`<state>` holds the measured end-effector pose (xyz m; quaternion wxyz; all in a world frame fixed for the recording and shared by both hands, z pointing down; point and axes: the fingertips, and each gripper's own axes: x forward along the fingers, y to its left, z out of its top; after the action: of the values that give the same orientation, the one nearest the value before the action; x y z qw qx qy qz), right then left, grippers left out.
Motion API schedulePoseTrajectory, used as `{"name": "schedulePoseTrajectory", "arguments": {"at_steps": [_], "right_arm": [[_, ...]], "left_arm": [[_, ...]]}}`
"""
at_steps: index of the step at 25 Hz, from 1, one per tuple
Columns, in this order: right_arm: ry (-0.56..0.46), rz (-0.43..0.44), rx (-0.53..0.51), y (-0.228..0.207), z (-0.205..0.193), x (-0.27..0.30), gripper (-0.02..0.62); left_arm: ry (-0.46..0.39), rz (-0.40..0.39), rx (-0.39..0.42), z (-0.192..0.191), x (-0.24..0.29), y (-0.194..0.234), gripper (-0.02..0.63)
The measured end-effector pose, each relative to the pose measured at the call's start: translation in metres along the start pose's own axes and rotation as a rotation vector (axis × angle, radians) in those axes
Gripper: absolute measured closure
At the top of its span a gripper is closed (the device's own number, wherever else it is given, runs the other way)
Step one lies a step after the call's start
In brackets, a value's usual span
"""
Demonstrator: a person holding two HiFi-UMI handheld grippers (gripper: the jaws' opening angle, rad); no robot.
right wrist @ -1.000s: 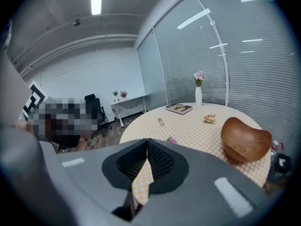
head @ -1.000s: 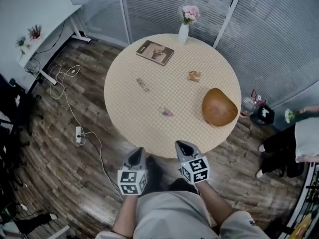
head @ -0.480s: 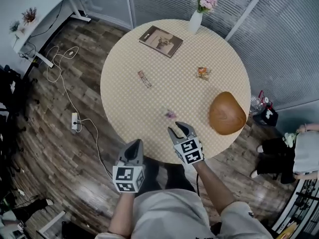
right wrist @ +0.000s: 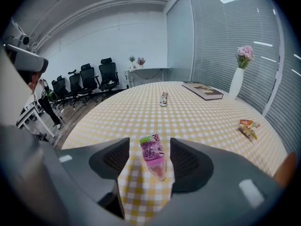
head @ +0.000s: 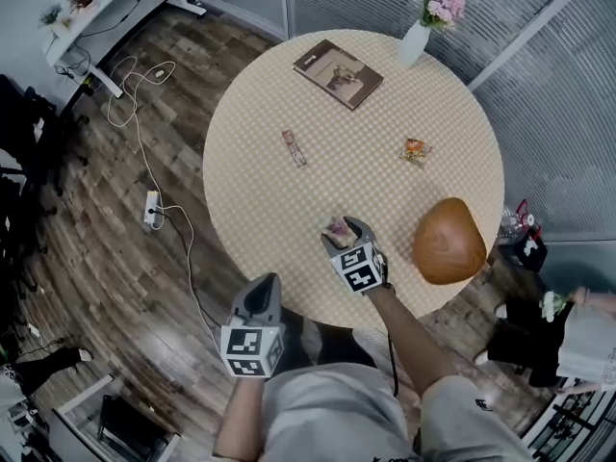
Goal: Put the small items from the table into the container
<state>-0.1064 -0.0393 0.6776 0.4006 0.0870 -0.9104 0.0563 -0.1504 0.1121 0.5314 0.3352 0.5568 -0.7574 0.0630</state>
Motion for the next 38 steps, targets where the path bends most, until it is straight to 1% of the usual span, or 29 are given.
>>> {"name": "schedulePoseTrajectory", "arguments": {"at_steps": [4, 10, 12, 14, 18, 21, 24, 29, 30, 32, 35, 38], "right_arm": [[0.039, 0.038, -0.011, 0.001, -0.005, 0.015, 0.357], [0.101, 0.052, -0.028, -0.005, -0.019, 0.027, 0.359], [0.12, 0.052, -0.028, -0.006, -0.023, 0.029, 0.41], [0.123, 0.053, -0.029, -0.006, -0.023, 0.029, 0.413], [0.098, 0.057, -0.021, -0.003, -0.017, 0.025, 0.416], [0.04, 0.061, 0.007, 0.001, -0.001, 0.013, 0.416], [-0.019, 0.048, 0.051, 0.003, 0.014, -0.009, 0.416], [-0.116, -0.016, 0.136, -0.018, 0.028, -0.066, 0.415], [-0.135, -0.039, 0.157, -0.026, 0.031, -0.081, 0.414], [-0.158, -0.115, 0.182, -0.05, 0.029, -0.112, 0.414], [-0.152, -0.251, 0.226, -0.099, 0.002, -0.156, 0.414], [-0.109, -0.353, 0.301, -0.151, -0.046, -0.184, 0.414]], "left_arm": [[-0.001, 0.029, -0.022, 0.001, 0.003, 0.001, 0.6], [0.005, 0.057, -0.033, -0.004, 0.008, -0.001, 0.6], [0.008, 0.063, -0.034, -0.005, 0.008, -0.001, 0.6], [0.011, 0.066, -0.033, -0.005, 0.008, 0.0, 0.6], [0.013, 0.063, -0.023, -0.003, 0.01, 0.001, 0.6], [0.015, 0.048, -0.01, 0.0, 0.014, 0.0, 0.6], [0.017, 0.016, 0.01, 0.002, 0.022, -0.006, 0.601], [0.022, -0.076, 0.063, 0.01, 0.047, -0.038, 0.6], [0.024, -0.098, 0.079, 0.013, 0.052, -0.046, 0.601], [0.029, -0.147, 0.118, 0.018, 0.064, -0.065, 0.6], [0.033, -0.218, 0.162, 0.022, 0.08, -0.097, 0.6], [0.053, -0.26, 0.207, 0.021, 0.09, -0.127, 0.6]]}}
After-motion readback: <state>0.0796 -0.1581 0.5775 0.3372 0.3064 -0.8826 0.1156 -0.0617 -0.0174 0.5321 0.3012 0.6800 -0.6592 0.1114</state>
